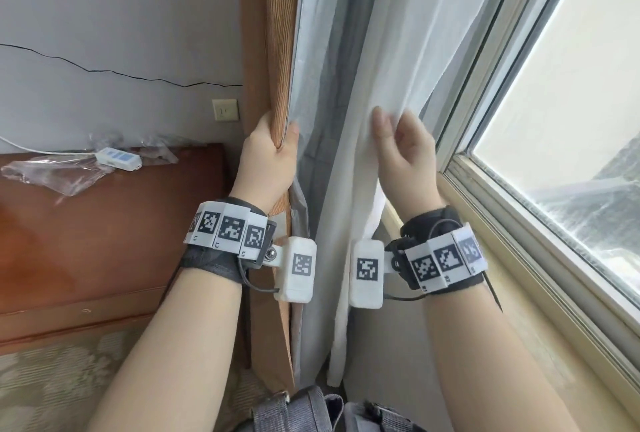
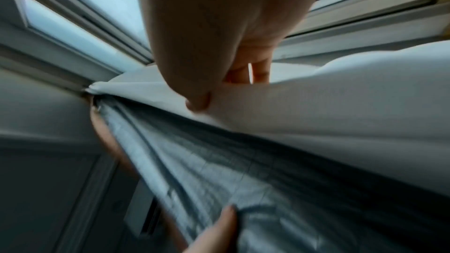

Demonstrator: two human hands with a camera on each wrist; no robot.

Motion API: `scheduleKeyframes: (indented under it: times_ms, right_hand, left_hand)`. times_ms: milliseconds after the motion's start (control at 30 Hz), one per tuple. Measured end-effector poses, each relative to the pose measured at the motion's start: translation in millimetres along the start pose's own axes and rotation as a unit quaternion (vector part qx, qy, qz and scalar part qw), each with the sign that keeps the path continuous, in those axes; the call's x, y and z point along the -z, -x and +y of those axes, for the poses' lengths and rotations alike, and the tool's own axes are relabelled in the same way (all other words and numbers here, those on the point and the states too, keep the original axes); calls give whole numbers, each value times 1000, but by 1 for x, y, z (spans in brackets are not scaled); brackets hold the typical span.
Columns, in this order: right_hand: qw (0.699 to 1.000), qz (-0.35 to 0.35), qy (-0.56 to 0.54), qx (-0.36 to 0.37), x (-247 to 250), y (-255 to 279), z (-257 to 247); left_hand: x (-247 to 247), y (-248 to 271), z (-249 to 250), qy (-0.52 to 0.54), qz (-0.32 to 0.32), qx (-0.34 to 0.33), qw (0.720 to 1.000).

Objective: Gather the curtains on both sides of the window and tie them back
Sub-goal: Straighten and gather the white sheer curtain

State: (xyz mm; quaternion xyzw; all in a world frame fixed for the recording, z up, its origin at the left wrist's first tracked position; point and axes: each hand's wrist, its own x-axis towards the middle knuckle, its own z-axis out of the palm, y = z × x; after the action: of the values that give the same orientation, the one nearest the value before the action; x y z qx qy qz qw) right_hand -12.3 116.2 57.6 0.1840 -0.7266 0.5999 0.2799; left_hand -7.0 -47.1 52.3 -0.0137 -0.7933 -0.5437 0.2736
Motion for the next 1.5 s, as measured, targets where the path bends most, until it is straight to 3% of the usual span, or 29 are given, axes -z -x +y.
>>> scheduleKeyframes:
  times_ms: [133,433,800,1000,1067,1167,1233,1267,1333,1500]
  right_hand:
    - [991,-127,20,23,-21,8,-14]
    - [982,-186,-5,8,-40,5,-12]
    - [928,-367,68,-10,-41,8,-12]
    - [887,-452,85,-43,-30,4,-6]
    - [914,-397,37,-71,-23,5,-5]
    - [983,-148,-44,-101,-10,0,0]
    - [995,3,-27,-92,-3,-6,7]
    - [994,46,-1,-101,-2,-9,13]
    - [988,67,44,-130,-2,-17,26]
    - [977,41,77,-195,-16,-41,47]
  left_hand:
    - [0,4,2,31,-29,16,999]
    - [12,11,8,107,-68,6,992]
    - [22,10,14,81,-132,3,988]
    - [21,8,8,19,-52,-2,998]
    - [24,6,6,-9,-16,-12,1000]
    - [34,2,0,-34,27,-13,999]
    - [40,1,-3,-46,52,-14,997]
    - [42,1,-4,-51,59,-17,997]
    - [46,2,-4,-53,62,-28,996]
    - [58,8,-3,-33,47,-31,998]
